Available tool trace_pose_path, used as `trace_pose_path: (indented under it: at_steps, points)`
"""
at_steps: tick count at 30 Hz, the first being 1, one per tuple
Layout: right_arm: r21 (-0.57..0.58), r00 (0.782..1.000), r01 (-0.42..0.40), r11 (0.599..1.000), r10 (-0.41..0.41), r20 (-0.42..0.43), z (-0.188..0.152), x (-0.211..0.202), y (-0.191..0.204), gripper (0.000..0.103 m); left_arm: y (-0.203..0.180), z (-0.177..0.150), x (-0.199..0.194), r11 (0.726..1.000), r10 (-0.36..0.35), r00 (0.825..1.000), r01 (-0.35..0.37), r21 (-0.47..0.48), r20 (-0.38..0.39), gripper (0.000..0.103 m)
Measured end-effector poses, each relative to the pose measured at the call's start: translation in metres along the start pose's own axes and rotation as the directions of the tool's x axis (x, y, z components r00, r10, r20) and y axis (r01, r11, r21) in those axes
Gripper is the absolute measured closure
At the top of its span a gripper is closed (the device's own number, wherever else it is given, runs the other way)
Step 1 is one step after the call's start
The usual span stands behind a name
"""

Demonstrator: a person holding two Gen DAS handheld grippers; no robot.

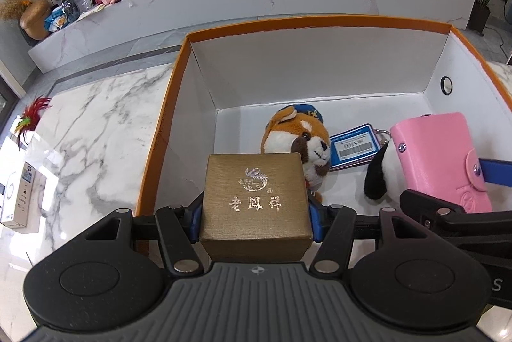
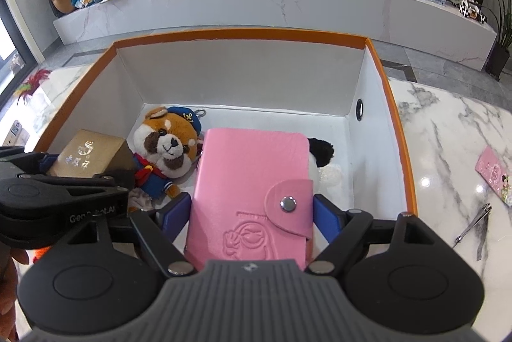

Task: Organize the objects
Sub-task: 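Release the pink wallet with the right tool while the left tool lowers the gold box, then open the left tool to drop the gold box and withdraw both tools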

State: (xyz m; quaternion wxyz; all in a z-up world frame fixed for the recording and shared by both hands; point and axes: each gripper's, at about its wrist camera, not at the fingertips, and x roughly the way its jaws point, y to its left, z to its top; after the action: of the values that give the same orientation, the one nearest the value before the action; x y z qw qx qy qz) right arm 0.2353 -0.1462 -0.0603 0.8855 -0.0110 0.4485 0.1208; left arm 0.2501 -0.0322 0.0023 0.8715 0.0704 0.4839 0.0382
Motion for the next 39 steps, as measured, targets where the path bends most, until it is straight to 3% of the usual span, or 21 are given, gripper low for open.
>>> trace_pose_path:
  at_steps: [15, 32, 34, 35, 39]
  points:
    - [0.016, 1.000, 0.012, 1.000, -0.012, -0.010, 0.000, 0.007, 0.000, 0.021, -0.002, -0.004, -0.001, 1.000, 0.030, 1.000, -0.030, -0.004, 0.006, 0.034]
    - [0.009, 1.000, 0.006, 1.000, -0.006, 0.016, 0.001, -0.002, 0.001, 0.019, 0.006, -0.004, -0.004, 0.999, 0.015, 1.000, -0.015, -0.033, 0.015, 0.034]
    - [0.009, 1.000, 0.000, 1.000, 0.000, 0.027, 0.002, -0.005, 0.000, 0.013, 0.007, -0.003, -0.005, 0.999, 0.023, 0.999, -0.022, -0.038, 0.027, 0.032]
    - [0.009, 0.999, 0.017, 1.000, -0.017, 0.036, 0.002, -0.007, 0.000, 0.003, 0.009, -0.002, -0.007, 0.999, 0.025, 0.999, -0.024, -0.043, 0.034, 0.032]
    - [0.033, 0.997, 0.015, 0.999, -0.017, 0.078, 0.003, -0.019, -0.008, 0.001, 0.011, -0.001, -0.015, 0.999, 0.021, 0.998, -0.018, -0.049, 0.065, 0.032]
